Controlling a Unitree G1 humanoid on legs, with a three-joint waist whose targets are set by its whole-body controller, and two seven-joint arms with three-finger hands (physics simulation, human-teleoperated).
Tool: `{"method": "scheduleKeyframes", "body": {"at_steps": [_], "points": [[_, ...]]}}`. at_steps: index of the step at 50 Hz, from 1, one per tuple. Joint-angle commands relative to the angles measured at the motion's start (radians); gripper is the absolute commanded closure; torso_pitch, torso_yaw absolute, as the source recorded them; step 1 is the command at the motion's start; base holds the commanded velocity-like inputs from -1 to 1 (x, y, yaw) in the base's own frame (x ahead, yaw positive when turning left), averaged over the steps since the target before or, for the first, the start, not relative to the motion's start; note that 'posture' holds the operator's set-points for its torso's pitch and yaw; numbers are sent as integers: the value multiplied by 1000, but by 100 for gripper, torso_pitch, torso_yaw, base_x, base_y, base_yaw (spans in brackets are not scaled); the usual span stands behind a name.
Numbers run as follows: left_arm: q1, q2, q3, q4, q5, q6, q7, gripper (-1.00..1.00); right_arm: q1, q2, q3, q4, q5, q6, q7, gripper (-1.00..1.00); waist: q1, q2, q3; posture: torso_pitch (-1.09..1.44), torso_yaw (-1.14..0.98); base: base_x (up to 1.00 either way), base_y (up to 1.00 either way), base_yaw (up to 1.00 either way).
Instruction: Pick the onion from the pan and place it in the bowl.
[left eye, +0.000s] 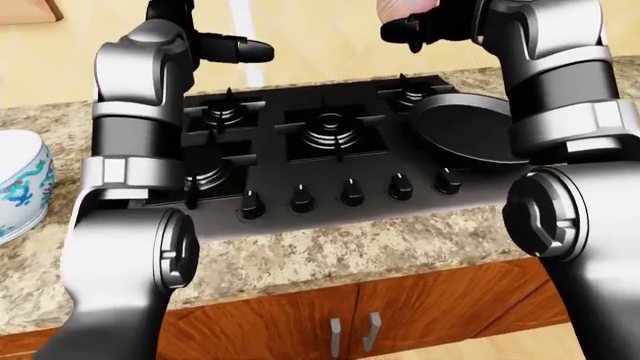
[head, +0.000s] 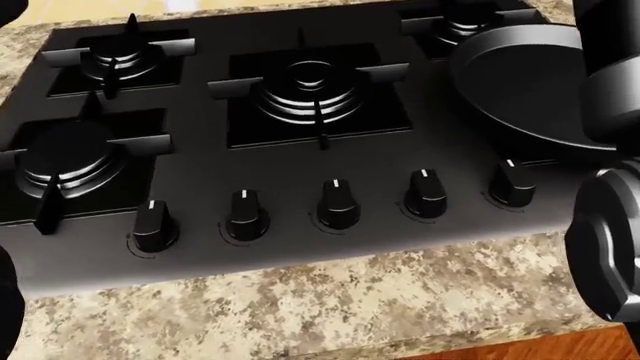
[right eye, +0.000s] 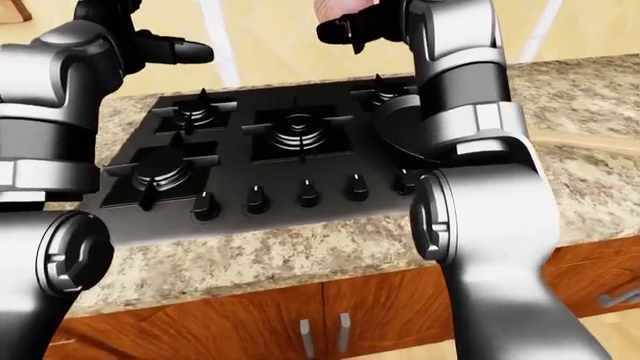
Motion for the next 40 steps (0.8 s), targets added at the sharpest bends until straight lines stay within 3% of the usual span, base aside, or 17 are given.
{"method": "scheduleKeyframes", "body": {"at_steps": [1, 5, 6, 7, 8, 9, 20, 22, 24, 25, 26, 27, 29, 34, 37, 39, 40], "points": [[-39, 19, 8, -38, 7, -31, 6, -100, -43, -4, -3, -38, 7, -26, 0, 100, 7, -8, -29, 0, 0, 0, 15, 0], [-41, 19, 7, -38, 8, -31, 5, -100, -45, -3, -2, -36, 6, -26, 1, 100, -5, 61, -28, 0, 0, 0, 15, 0], [-41, 19, 7, -38, 8, -31, 5, -100, -46, -4, -2, -35, 6, -26, 1, 100, -10, 95, -34, 0, 0, 0, 16, 0], [-42, 19, 7, -37, 8, -31, 5, -100, -47, -4, -2, -35, 6, -26, 1, 100, -21, 105, -46, 0, 0, 0, 15, 0], [-42, 19, 6, -38, 9, -30, 4, -100, -47, -3, -1, -36, 6, -26, 0, 100, -11, 87, -32, 0, 0, 0, 15, 0], [-43, 19, 7, -38, 9, -30, 4, -100, -48, -3, -1, -36, 6, -25, 0, 100, -18, 97, -28, 0, 0, 0, 15, 0], [-47, 15, 6, -30, 11, -34, 5, -100, -49, -3, -3, -32, 8, -27, 0, 100, -14, -1, -27, 0, 0, 0, 15, 0], [-45, 16, 7, -34, 11, -32, 5, -100, -49, -3, -3, -33, 8, -26, 1, 100, -10, -30, -27, 0, 0, 0, 14, 0], [-42, 15, 6, -35, 11, -33, 5, -100, -48, -4, -4, -32, 8, -27, 0, 100, -6, -92, -40, 0, 0, 0, 14, 0], [-43, 15, 7, -35, 11, -32, 6, -100, -48, -4, -4, -33, 8, -27, 1, 100, -8, -48, -27, 0, 0, 0, 14, 0], [-43, 14, 7, -36, 11, -32, 6, -100, -48, -4, -4, -34, 9, -26, 1, 100, -1, -61, -33, 0, 0, 0, 13, 0], [-43, 14, 6, -38, 11, -31, 6, -100, -48, -5, -4, -34, 9, -25, 1, 100, 0, -58, -40, 0, 0, 0, 13, 0], [-42, 13, 6, -38, 10, -30, 7, -100, -48, -5, -4, -35, 9, -25, 1, 100, 3, -45, -44, 0, 0, 0, 13, 0], [-45, 11, 5, -34, 11, -32, 8, -100, -45, -7, -5, -39, 11, -23, 2, 100, 6, -1, -27, 0, 0, 0, 13, 0], [-45, 9, 5, -34, 11, -32, 8, -100, -41, -8, -6, -43, 13, -22, 2, 100, -2, 50, -26, 0, 0, 0, 13, 0], [-45, 9, 4, -36, 11, -31, 8, -100, -39, -8, -6, -44, 14, -22, 3, 100, -11, 116, -38, 0, 0, 0, 13, 0], [-43, 9, 4, -38, 12, -31, 9, -100, -40, -8, -6, -43, 14, -23, 3, 100, -10, 81, -30, 0, 0, 0, 13, 0]]}}
